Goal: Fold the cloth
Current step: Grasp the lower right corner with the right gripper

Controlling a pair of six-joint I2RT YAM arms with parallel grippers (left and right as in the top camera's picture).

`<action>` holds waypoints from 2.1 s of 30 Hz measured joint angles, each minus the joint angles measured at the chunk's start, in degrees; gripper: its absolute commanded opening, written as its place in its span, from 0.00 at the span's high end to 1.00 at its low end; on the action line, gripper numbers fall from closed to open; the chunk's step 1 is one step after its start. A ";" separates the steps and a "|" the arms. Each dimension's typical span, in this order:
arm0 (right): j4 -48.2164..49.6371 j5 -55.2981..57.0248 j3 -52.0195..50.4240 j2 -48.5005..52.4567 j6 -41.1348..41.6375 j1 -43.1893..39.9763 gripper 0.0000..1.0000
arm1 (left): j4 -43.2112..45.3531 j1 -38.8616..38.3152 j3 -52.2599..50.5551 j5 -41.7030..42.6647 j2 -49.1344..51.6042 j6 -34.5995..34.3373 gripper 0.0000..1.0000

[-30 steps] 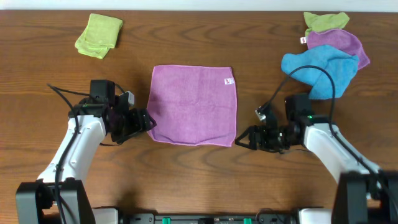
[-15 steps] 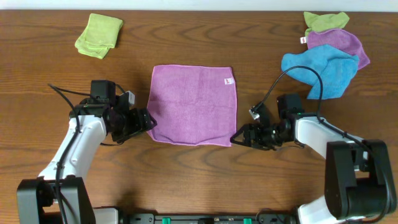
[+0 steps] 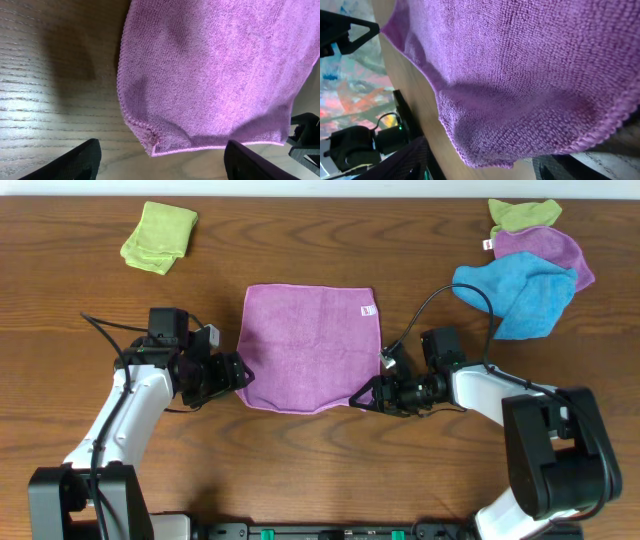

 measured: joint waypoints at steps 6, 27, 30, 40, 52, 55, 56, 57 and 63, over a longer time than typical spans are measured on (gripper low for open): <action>-5.70 -0.61 0.28 0.15 2.47 0.07 0.31 | 0.00 0.00 0.00 -0.81 0.00 0.00 0.20; 0.61 -0.96 0.04 0.57 11.26 0.26 0.30 | 1.07 0.00 0.00 -1.46 0.00 0.00 0.21; 0.61 -0.66 0.09 0.55 11.98 0.22 0.30 | 1.07 0.00 0.00 -1.46 0.00 0.00 0.21; 2.73 3.26 0.81 -0.28 13.27 -4.15 0.30 | 1.07 0.00 0.00 -1.46 0.00 0.00 0.20; 3.48 6.19 1.51 -0.68 13.31 -0.07 0.31 | 1.79 0.00 0.00 -1.46 0.00 0.00 0.21; 3.43 6.56 1.62 -0.68 13.77 1.55 0.34 | 1.84 0.00 0.00 -1.46 0.00 0.00 0.21; 3.30 6.64 1.64 -0.68 13.94 1.60 0.35 | 1.81 0.00 0.00 -1.46 0.00 0.00 0.20; 2.82 6.60 1.66 -0.68 14.16 1.62 0.36 | 1.79 0.00 0.00 -1.46 0.00 0.00 0.21; -1.68 6.23 1.49 -0.55 14.78 1.66 0.56 | 1.66 0.00 0.00 -1.46 0.02 0.00 0.21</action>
